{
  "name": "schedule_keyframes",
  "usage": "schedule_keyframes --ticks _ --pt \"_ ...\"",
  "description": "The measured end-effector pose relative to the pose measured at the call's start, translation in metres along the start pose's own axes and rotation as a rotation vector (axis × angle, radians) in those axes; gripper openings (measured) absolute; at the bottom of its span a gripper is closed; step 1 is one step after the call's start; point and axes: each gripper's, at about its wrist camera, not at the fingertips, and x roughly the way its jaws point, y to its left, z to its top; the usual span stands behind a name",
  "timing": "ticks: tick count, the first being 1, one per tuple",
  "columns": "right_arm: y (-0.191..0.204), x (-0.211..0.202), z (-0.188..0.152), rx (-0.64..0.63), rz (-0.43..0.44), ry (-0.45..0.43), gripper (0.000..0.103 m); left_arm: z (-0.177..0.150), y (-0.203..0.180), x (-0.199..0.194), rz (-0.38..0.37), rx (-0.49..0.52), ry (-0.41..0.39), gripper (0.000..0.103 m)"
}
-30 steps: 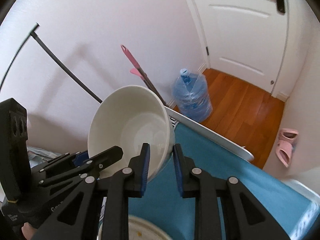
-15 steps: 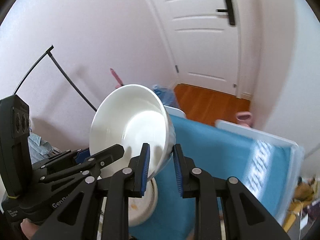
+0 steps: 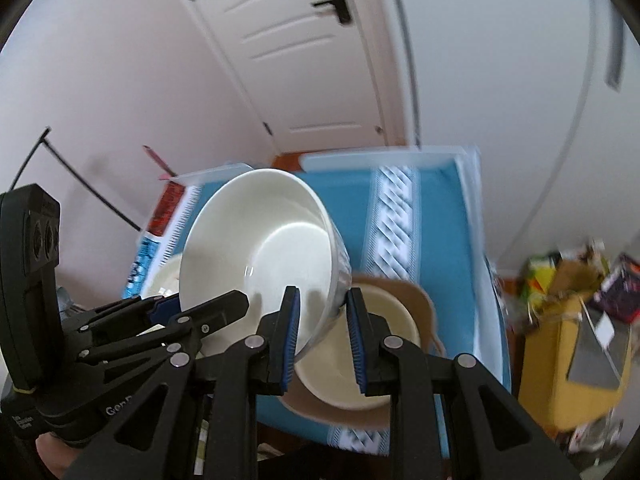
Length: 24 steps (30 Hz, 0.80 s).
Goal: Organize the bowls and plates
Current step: 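Carry the white bowl over the basin and lower it into the cream bowl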
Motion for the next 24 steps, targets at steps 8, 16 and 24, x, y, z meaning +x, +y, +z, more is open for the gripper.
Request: schedule_keyframes --ticks 8,16,24 --pt "-0.03 0.026 -0.039 0.087 -0.052 0.064 0.022 -0.025 -0.013 0.049 0.019 0.062 0.129 0.024" --pt "-0.037 0.04 -0.051 0.091 -0.083 0.075 0.022 -0.028 -0.019 0.067 0.076 0.152 0.154 0.024" --pt "-0.042 0.043 -0.054 0.08 -0.112 0.079 0.022 -0.027 -0.031 0.071 0.134 0.224 0.16 0.024"
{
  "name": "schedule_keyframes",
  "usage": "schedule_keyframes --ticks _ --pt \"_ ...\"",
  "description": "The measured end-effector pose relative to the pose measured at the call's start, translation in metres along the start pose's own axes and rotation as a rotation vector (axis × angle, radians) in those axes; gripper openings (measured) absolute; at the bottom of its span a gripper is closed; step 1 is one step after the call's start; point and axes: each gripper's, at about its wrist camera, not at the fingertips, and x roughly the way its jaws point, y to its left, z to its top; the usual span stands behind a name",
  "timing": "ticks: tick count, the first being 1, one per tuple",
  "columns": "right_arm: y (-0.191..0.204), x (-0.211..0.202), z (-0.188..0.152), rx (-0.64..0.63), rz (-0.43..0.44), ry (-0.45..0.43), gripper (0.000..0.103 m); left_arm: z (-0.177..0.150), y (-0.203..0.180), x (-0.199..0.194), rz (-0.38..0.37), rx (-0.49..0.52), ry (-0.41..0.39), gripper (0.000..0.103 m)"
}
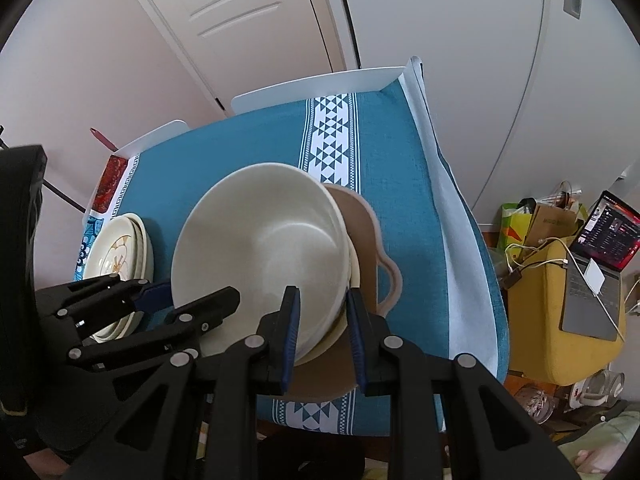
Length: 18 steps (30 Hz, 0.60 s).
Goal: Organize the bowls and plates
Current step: 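Carry the white bowl over the basin and lower it into the cream bowl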
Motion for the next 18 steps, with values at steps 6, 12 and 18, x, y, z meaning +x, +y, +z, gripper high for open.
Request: schedule_keyframes --ticks 6,12,18 --pt "-0.0001 0.0026 -0.0029 0.005 0.0 0.01 0.022 0.0009 -0.0052 0.0013 0.053 0.039 -0.001 0.024" --pt "0.0013 0.0028 -0.0062 0.005 0.004 0.014 0.022 0.0008 -0.005 0.005 0.098 0.056 0.003 0.024" --pt "0.0025 0.0019 -0.0055 -0.006 -0.006 0.016 0.022 -0.0003 -0.0063 0.0061 0.109 0.066 -0.004 0.024"
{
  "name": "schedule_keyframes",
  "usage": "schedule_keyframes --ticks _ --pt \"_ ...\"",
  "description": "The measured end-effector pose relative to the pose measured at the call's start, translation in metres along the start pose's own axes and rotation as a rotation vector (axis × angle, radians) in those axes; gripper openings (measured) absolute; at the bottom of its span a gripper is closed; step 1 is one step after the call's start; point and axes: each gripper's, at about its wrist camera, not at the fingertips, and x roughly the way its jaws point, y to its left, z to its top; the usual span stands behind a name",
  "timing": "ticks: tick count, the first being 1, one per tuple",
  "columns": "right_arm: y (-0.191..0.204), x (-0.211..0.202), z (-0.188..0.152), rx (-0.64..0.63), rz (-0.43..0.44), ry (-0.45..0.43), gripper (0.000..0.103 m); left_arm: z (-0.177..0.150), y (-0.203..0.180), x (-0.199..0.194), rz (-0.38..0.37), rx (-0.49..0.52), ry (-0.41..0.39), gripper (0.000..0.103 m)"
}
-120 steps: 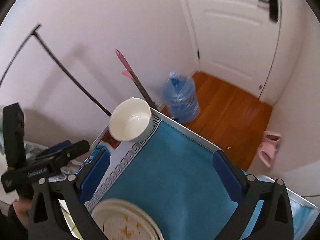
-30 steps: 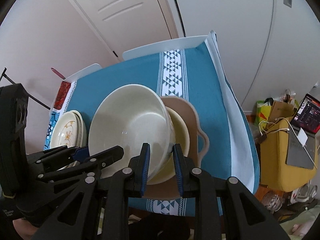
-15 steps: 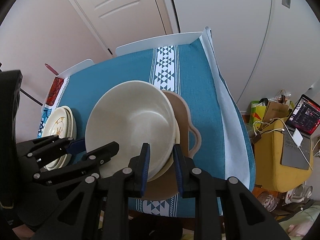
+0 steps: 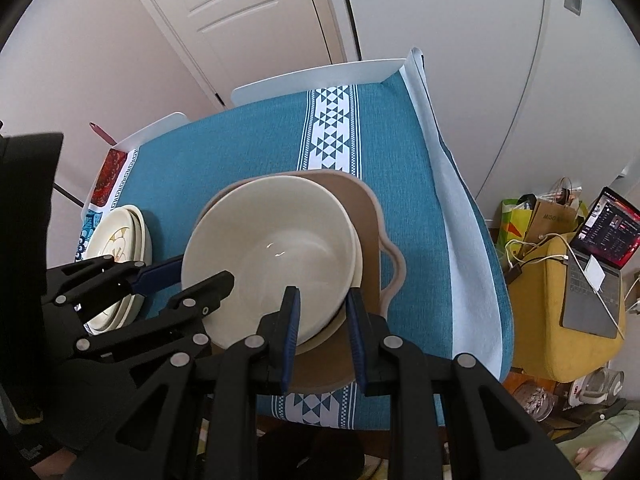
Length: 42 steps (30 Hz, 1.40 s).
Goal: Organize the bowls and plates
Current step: 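Carry the white bowl over the basin and lower it into the cream bowl, then open both tools to release the white bowl inside the cream bowl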
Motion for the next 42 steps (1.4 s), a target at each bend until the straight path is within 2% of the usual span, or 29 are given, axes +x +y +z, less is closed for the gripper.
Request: schedule_keyframes --ticks 5,9,14,16,17,18,19,20,23,27,29,32,37,40,42 --pt "0.0 0.003 0.001 -0.004 0.002 0.017 0.022 0.001 0.001 0.0 -0.009 -0.004 0.001 0.024" --pt "-0.005 -0.006 0.002 0.02 0.028 0.002 0.022 0.004 0.013 -0.007 -0.048 -0.035 0.008 0.024" --pt "-0.015 -0.041 0.012 0.022 0.051 -0.05 0.022 0.006 0.036 -0.045 -0.081 -0.069 -0.078 0.026" --pt "-0.021 -0.054 0.015 0.016 0.059 -0.061 0.022 0.003 0.047 -0.064 -0.105 -0.071 -0.131 0.049" --pt "-0.023 -0.059 0.016 0.011 0.059 -0.065 0.033 0.001 0.05 -0.071 -0.091 -0.065 -0.153 0.086" --pt "-0.025 -0.063 0.016 0.002 0.054 -0.071 0.063 -0.002 0.054 -0.081 -0.049 -0.052 -0.192 0.102" --pt "-0.028 -0.068 0.015 -0.01 0.044 -0.078 0.078 -0.003 0.054 -0.085 -0.032 -0.042 -0.217 0.103" --pt "-0.029 -0.071 0.015 -0.026 0.028 -0.078 0.098 -0.007 0.055 -0.089 -0.011 -0.007 -0.235 0.103" --pt "-0.035 -0.072 0.013 -0.083 -0.041 -0.032 0.098 -0.012 0.057 -0.078 0.009 0.057 -0.177 0.103" --pt "-0.04 -0.058 0.01 -0.14 -0.145 0.068 0.098 -0.018 0.064 -0.045 -0.022 0.085 -0.052 0.103" --pt "-0.039 -0.043 0.009 -0.179 -0.142 0.125 0.098 -0.017 0.066 -0.03 -0.029 0.081 -0.008 0.103" --pt "-0.033 -0.015 0.009 -0.225 -0.145 0.221 0.098 -0.013 0.067 -0.007 -0.081 0.068 0.07 0.103" --pt "-0.035 0.012 0.009 -0.251 -0.142 0.296 0.096 -0.01 0.06 0.018 -0.123 0.084 0.141 0.102" --pt "-0.035 0.021 0.01 -0.251 -0.119 0.312 0.086 -0.011 0.054 0.031 -0.141 0.09 0.173 0.099" --pt "-0.034 0.027 0.012 -0.255 -0.101 0.332 0.073 -0.008 0.051 0.039 -0.151 0.086 0.192 0.092"
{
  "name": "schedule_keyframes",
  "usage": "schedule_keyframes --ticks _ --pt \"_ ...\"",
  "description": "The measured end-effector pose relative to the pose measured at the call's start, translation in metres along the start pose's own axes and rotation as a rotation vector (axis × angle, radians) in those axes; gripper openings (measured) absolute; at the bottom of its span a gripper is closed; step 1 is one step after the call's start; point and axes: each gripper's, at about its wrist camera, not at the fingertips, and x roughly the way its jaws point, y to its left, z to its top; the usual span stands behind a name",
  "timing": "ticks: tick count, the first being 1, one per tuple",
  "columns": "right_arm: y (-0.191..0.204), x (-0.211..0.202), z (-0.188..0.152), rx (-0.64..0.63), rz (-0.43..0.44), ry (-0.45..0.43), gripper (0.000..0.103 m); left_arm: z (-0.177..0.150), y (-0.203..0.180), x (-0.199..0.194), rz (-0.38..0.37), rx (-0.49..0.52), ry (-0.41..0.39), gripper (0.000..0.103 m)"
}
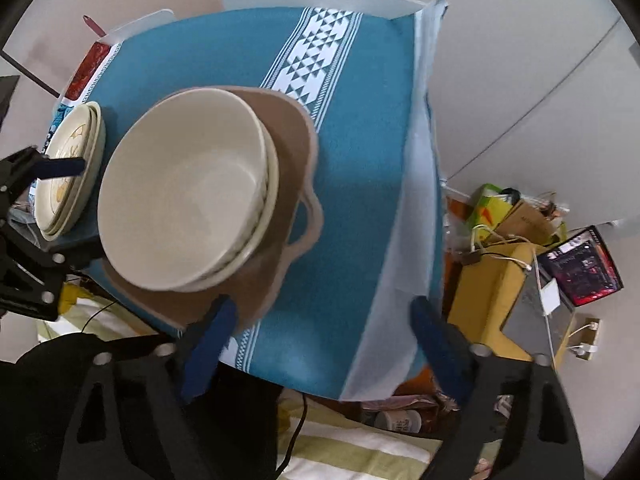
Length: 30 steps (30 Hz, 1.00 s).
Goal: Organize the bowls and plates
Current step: 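Open both tools to release the white bowl inside the cream bowl, then grasp the rim of the beige basin holding the bowls with both tools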
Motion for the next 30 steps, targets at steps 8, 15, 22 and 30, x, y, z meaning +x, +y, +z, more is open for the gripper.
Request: schedule_keyframes --ticks 8,15,22,30 --pt "0.008 0.025 0.012 -0.051 0.061 0.018 0.046 0.01 -0.007 0.03 -0.043 0.0 0.027 0.065" --pt "0.011 0.039 0.005 -0.068 0.1 -0.084 0.028 0.011 -0.02 0.041 -0.065 0.032 -0.06 0.021" --pt "0.018 0.043 -0.002 -0.09 0.133 -0.159 0.018 0.009 -0.029 0.041 -0.048 0.06 -0.152 0.014" --pt "0.013 0.036 -0.011 -0.082 0.125 -0.202 0.018 0.007 -0.038 0.029 -0.013 0.08 -0.187 0.013"
